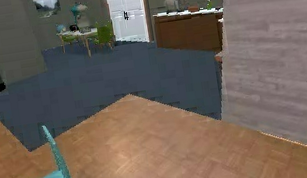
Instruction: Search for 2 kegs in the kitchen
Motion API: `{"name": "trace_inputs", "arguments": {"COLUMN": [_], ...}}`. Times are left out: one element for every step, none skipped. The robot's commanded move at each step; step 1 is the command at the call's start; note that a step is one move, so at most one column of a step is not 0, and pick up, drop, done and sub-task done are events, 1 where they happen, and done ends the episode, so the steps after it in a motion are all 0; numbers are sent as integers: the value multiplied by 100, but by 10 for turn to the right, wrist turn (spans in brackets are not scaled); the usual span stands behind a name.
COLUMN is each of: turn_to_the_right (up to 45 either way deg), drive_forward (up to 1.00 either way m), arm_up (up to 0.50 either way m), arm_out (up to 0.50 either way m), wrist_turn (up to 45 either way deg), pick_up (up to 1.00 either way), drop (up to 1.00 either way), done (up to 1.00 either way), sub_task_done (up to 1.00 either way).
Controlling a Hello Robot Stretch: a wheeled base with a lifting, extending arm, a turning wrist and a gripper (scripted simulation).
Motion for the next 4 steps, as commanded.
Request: {"name": "trace_inputs", "arguments": {"turn_to_the_right": [0, 0, -240, 0], "drive_forward": [100, 65, 0, 100], "arm_up": [0, 0, 0, 0], "arm_out": [0, 0, 0, 0], "wrist_turn": [0, 0, 0, 0], "pick_up": [0, 0, 0, 0], "drop": [0, 0, 0, 0], "done": [0, 0, 0, 0], "sub_task_done": [0, 0, 0, 0]}}
